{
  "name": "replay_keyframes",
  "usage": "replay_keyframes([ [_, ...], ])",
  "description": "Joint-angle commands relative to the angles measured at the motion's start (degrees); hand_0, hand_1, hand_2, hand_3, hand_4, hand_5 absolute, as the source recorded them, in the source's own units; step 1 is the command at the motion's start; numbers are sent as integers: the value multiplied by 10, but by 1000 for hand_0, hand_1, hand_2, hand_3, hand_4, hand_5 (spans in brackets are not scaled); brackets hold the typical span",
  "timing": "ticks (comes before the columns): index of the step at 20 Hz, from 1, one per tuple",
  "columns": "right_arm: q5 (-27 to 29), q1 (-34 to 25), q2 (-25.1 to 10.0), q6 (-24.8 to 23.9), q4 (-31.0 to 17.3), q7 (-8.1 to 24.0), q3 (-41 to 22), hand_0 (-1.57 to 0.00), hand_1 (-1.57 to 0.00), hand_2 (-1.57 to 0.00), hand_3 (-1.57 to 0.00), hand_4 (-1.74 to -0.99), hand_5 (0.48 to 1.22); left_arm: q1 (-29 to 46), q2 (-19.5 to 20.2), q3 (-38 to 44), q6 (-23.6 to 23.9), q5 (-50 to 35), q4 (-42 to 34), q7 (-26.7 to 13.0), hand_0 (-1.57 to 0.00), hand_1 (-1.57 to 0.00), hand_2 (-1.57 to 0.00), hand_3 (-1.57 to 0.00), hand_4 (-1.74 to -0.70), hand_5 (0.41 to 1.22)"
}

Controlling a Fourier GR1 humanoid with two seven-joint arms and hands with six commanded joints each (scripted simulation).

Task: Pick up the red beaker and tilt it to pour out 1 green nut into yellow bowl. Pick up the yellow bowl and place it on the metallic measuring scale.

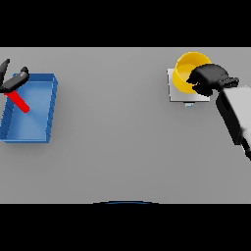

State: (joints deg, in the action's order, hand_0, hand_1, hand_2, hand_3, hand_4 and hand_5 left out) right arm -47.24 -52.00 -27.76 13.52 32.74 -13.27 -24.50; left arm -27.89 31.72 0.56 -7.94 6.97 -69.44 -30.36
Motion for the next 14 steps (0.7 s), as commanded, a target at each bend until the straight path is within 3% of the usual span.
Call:
replay_keyframes([
  [1,-1,0,1,4,-1,2,0,-1558,-1428,-1343,-1110,-1682,1221,3,1,0,-1,-1,-5,-1,1,1,1,1,-836,775],
  [3,8,4,1,7,3,8,8,-1335,-1125,-1007,-816,-1592,1074,0,-3,0,-1,-3,0,-1,1,1,1,1,-836,774],
  [4,17,3,3,19,7,14,14,-1147,-958,-848,-688,-1559,1014,2,-1,0,-1,-2,-3,0,1,1,1,1,-834,771],
  [6,26,1,3,34,6,14,20,-757,-673,-579,-476,-1513,923,-3,-3,3,2,-4,-3,-4,1,1,1,1,-839,764],
  [8,27,0,4,39,0,18,20,-484,-459,-376,-318,-1485,863,0,-3,4,-3,-7,2,-1,1,1,1,1,-837,760],
  [11,20,4,-1,38,4,13,13,-247,-243,-192,-164,-1448,824,-1,-6,-1,2,-2,-1,0,1,1,1,1,-834,750],
  [14,12,-1,0,47,-1,21,5,-126,-124,-98,-84,-1409,804,-1,-5,0,0,-4,-2,-4,1,1,1,1,-835,755],
])
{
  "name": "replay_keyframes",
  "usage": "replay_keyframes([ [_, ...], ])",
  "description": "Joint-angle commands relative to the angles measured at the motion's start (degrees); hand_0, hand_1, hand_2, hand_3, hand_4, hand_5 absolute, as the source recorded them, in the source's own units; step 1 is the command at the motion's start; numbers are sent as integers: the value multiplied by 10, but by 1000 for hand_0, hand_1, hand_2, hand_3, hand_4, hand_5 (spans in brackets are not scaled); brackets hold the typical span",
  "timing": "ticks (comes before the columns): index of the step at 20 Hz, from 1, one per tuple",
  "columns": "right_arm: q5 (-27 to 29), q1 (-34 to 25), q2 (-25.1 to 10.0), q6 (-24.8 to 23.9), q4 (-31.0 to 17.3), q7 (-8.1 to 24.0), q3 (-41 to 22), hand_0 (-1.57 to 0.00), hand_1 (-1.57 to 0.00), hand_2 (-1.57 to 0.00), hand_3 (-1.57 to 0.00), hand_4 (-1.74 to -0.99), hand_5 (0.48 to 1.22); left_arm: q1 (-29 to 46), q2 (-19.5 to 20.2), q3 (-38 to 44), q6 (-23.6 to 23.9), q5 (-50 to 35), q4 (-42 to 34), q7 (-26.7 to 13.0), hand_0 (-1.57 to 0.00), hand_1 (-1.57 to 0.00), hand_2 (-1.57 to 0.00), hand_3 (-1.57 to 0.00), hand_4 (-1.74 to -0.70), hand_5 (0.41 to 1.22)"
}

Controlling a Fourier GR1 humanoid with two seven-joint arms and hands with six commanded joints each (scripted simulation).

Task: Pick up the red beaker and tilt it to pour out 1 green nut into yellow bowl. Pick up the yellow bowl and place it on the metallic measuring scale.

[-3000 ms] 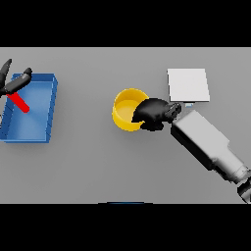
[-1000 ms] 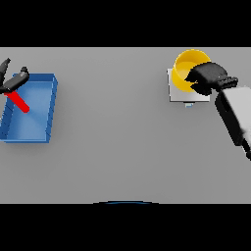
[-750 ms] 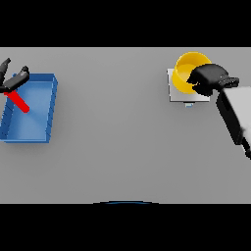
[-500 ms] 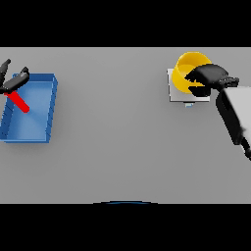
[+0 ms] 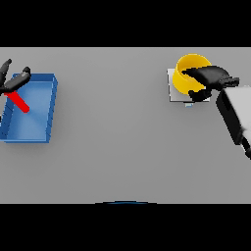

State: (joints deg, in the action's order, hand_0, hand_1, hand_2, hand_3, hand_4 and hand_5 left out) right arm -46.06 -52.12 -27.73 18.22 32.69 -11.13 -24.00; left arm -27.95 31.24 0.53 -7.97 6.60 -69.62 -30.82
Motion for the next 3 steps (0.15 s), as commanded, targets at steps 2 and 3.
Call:
replay_keyframes([
  [2,0,4,0,5,2,4,-2,-80,-79,-62,-53,-1395,787,-2,5,2,-1,0,-3,-1,1,1,1,1,-833,760],
  [3,2,4,0,9,6,10,0,-64,-63,-50,-42,-1390,779,0,4,2,-3,-2,-3,0,1,1,1,1,-833,760],
])
